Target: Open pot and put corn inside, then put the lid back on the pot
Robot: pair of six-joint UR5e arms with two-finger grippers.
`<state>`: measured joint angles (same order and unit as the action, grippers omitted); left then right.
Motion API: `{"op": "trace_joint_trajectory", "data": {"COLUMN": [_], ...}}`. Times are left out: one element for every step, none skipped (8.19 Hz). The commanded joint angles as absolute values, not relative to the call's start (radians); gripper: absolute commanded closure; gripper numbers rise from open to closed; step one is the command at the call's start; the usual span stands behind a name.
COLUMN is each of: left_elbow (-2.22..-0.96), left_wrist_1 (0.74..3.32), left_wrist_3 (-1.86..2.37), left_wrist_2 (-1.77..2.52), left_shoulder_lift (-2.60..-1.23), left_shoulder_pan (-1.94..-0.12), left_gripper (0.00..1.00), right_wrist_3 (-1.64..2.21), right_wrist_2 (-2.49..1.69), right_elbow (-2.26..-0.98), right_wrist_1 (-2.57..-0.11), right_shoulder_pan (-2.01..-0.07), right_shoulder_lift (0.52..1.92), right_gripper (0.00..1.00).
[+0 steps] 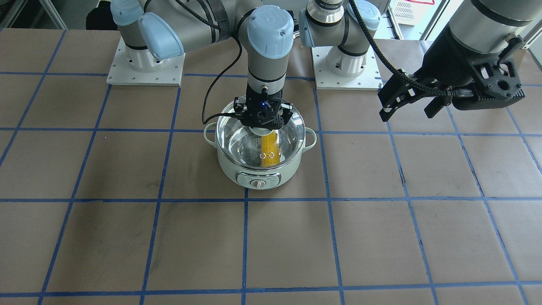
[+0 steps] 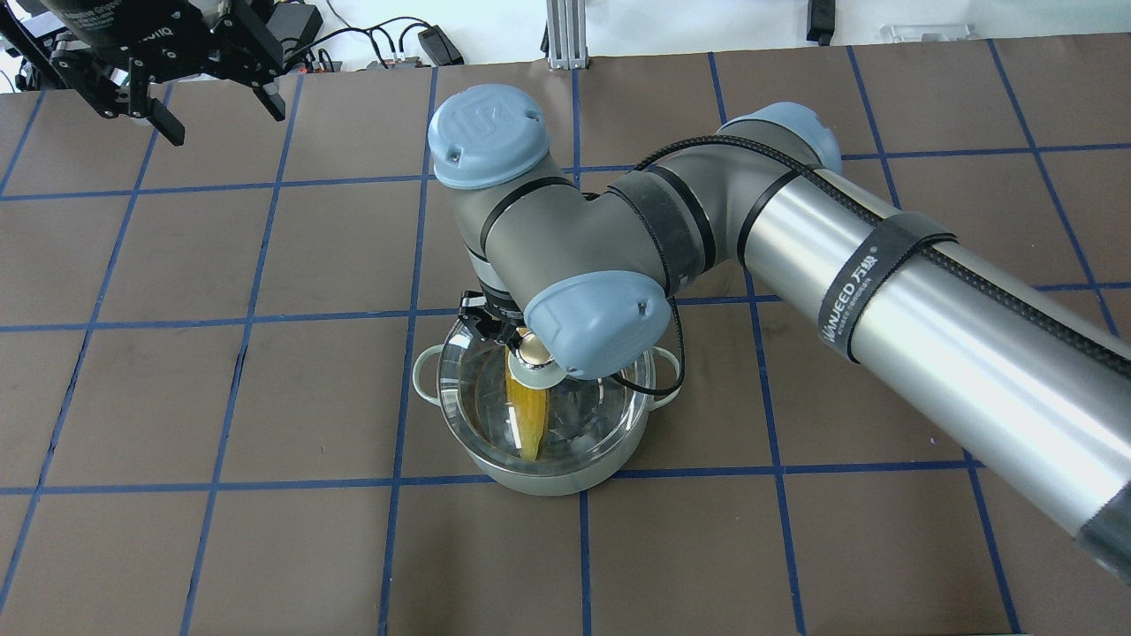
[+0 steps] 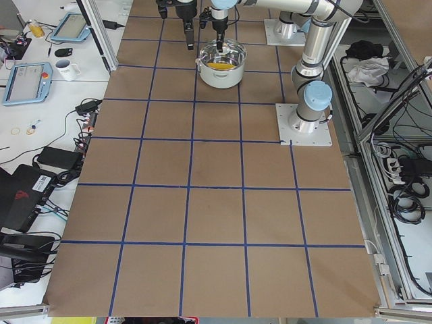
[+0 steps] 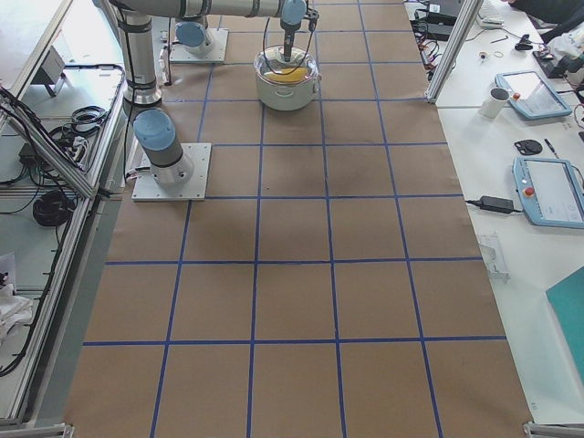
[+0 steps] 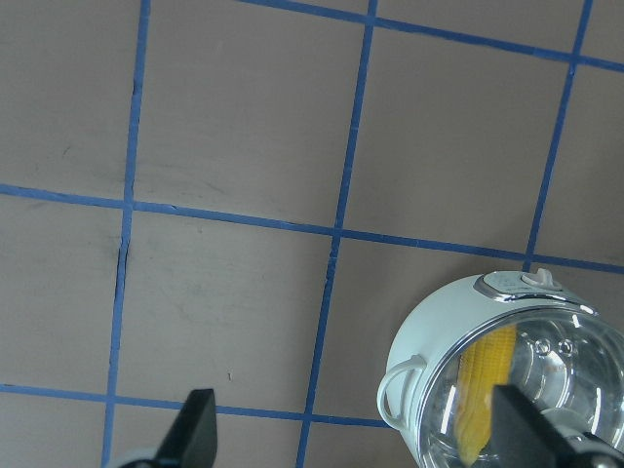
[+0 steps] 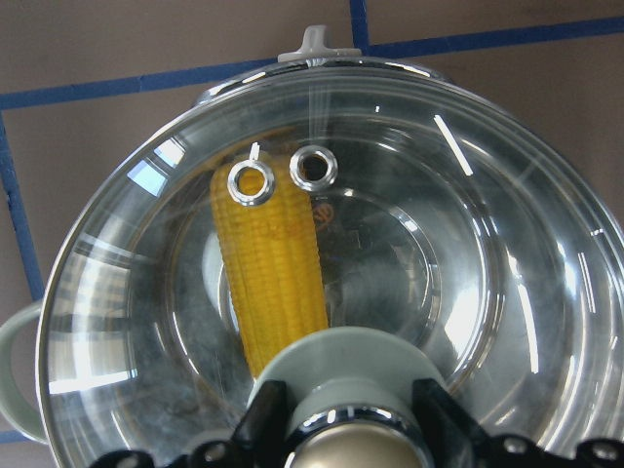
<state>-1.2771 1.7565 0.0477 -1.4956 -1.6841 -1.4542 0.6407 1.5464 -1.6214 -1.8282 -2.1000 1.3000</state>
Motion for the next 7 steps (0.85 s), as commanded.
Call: {"op": "trace_joint_trajectory", "data": {"left_elbow": [-1.278, -1.278, -1.278, -1.281, -1.281, -1.282, -1.282], "left_wrist_1": [1.756, 1.756, 1.756, 1.756, 1.756, 1.756, 1.756], "left_wrist_3": [0.052, 0.052, 0.051, 0.049, 0.049, 0.049, 0.051], "left_wrist_2": [-1.480, -1.480, -1.480, -1.480, -1.480, -1.480, -1.480], "left_shoulder_lift": [-1.684, -1.684, -1.684, -1.684, -1.684, -1.684, -1.684], "left_shoulder_pan": [-1.454, -1.454, -1.454, -1.454, -1.454, -1.454, -1.454], "left_gripper": [0.00, 0.00, 0.00, 0.00, 0.00, 0.00, 0.00], "right_wrist_3": [0.618, 0.615, 0.614, 0.612, 0.600, 0.572, 0.572], "right_wrist_2": [1.560, 1.560, 1.560, 1.560, 1.560, 1.562, 1.562], "right_elbow": [-1.621, -1.621, -1.621, -1.621, -1.621, -1.623, -1.628], "right_wrist_1": [-1.835, -1.839, -1.842, -1.844, -1.844, -1.844, -1.845], "right_shoulder_pan": [-2.100, -2.100, -2.099, -2.098, -2.098, -2.098, -2.098], "right_shoulder_lift": [1.299, 1.299, 1.299, 1.299, 1.299, 1.299, 1.299], "right_gripper": [1.00, 1.00, 1.00, 1.00, 1.00, 1.00, 1.00]}}
